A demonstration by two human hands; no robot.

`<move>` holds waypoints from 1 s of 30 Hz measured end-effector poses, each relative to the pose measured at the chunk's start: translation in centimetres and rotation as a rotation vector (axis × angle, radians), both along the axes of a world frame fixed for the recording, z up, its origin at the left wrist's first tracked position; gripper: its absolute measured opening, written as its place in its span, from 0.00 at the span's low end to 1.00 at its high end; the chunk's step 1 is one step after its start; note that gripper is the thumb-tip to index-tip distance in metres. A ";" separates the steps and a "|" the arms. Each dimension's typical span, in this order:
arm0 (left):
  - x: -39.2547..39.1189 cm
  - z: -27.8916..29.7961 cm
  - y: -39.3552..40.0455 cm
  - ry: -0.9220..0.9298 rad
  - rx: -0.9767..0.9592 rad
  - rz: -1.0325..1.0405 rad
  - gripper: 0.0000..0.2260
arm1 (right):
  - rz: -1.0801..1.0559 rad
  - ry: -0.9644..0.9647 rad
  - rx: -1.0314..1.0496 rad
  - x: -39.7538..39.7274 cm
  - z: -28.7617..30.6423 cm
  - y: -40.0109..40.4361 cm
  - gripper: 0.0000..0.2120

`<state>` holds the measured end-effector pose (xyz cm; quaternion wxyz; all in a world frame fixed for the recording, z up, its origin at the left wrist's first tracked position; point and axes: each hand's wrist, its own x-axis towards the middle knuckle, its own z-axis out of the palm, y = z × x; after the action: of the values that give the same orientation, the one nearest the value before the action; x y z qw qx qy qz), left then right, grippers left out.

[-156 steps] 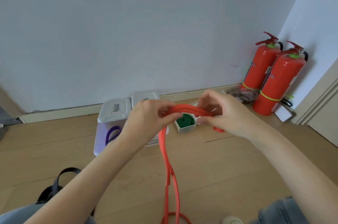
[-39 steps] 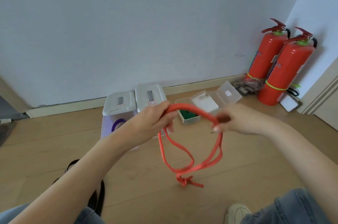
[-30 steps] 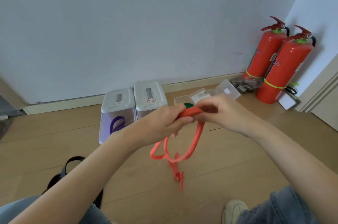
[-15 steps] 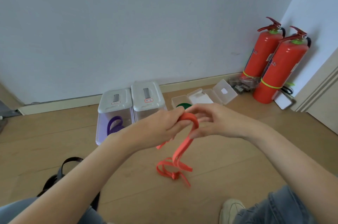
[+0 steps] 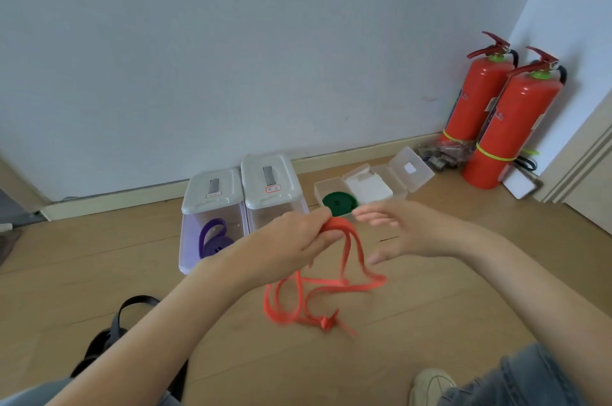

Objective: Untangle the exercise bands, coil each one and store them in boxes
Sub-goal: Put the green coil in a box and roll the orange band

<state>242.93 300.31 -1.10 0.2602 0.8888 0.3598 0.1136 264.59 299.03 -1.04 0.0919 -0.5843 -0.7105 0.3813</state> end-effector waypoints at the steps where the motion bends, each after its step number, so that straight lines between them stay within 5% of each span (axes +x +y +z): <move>1: 0.5 0.0 -0.2 0.044 0.009 -0.024 0.11 | 0.037 0.084 0.010 -0.7 -0.1 -0.1 0.28; 6: 0.7 -0.5 0.4 0.050 -0.060 -0.004 0.09 | 0.035 0.180 0.212 -1.8 0.5 0.1 0.06; 12: -1.1 -2.0 0.6 0.164 -0.102 0.048 0.10 | -0.015 0.087 0.269 0.4 1.3 0.6 0.10; 16: -1.1 -1.0 0.6 0.025 0.015 0.087 0.10 | 0.050 -0.147 0.110 1.0 0.6 0.3 0.08; 19: 0.5 -0.6 -0.1 0.015 0.069 -0.009 0.08 | 0.056 0.124 0.013 -1.1 -0.1 -0.3 0.27; 23: 0.9 -0.6 0.0 -0.065 -0.046 -0.001 0.08 | 0.031 0.431 0.096 -2.1 0.6 -0.6 0.15; 30: -0.6 0.1 0.6 -0.366 -0.530 0.154 0.14 | 0.018 0.442 0.115 -0.3 1.6 -0.9 0.19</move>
<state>242.29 300.94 -1.03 0.5334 0.7252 0.3901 0.1932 264.26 298.14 0.58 0.2752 -0.4740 -0.6988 0.4597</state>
